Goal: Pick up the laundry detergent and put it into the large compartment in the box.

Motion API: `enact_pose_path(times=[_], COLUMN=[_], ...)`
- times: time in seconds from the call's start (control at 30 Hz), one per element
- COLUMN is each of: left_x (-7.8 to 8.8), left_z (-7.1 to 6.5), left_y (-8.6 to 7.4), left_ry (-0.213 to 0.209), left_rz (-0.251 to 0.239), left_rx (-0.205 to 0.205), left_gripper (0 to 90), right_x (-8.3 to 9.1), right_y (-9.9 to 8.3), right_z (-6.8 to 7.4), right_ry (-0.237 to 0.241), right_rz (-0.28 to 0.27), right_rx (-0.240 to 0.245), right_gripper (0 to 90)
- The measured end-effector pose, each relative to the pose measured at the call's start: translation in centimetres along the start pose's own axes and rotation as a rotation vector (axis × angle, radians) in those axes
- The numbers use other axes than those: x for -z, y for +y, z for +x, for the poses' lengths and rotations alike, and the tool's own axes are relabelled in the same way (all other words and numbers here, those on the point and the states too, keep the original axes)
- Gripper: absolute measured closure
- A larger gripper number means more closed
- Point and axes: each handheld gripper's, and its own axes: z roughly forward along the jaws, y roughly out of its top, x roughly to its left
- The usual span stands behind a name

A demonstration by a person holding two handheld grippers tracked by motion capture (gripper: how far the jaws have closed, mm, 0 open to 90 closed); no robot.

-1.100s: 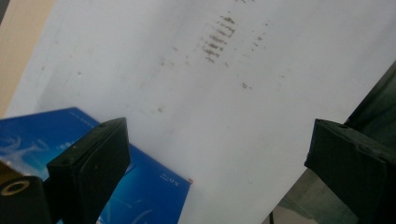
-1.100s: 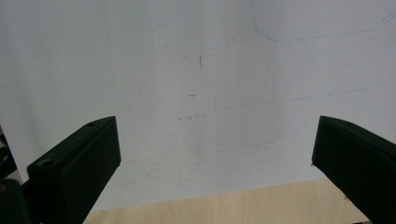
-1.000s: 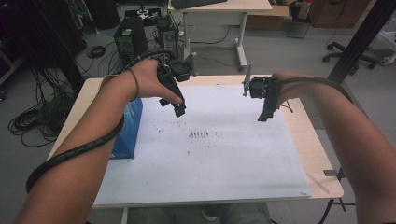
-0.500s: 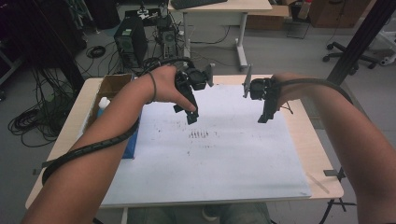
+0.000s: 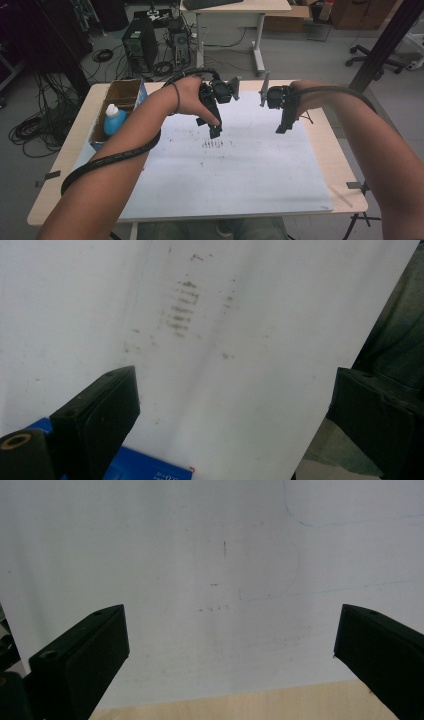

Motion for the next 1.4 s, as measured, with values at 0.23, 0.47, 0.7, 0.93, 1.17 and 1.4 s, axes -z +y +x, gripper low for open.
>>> enact_pose_path(times=[0.23, 0.47, 0.7, 0.93, 1.17, 1.4], left_x=[-0.8, -1.7, -2.0, -2.5, -2.7, -2.7], left_z=[-0.1, -0.1, 0.0, 0.3, 0.4, 0.3], left_y=[-0.1, -0.5, -0.5, -1.0, -1.1, -1.4], left_ry=[-0.002, 0.023, 0.004, -0.001, -0.008, -0.014], left_rz=[0.013, 0.047, 0.042, 0.049, 0.047, 0.047], left_rx=[0.0, 0.013, 0.007, 0.015, 0.018, 0.021], left_gripper=[6.3, 6.4, 6.4, 6.4, 6.3, 6.4], right_x=[0.1, 0.1, 0.2, 0.2, 0.1, 0.1], right_y=[0.3, 0.1, 0.1, 0.2, 0.2, 0.4], right_z=[0.2, 0.2, 0.0, -0.1, -0.1, -0.1], right_ry=[-0.001, -0.001, -0.001, -0.003, -0.003, -0.003], right_rz=[-0.002, -0.003, -0.002, -0.004, -0.002, -0.005], right_rx=[0.005, -0.004, -0.006, -0.001, -0.005, -0.003], right_gripper=[0.9, 0.9, 0.9, 0.9, 0.9, 1.0])
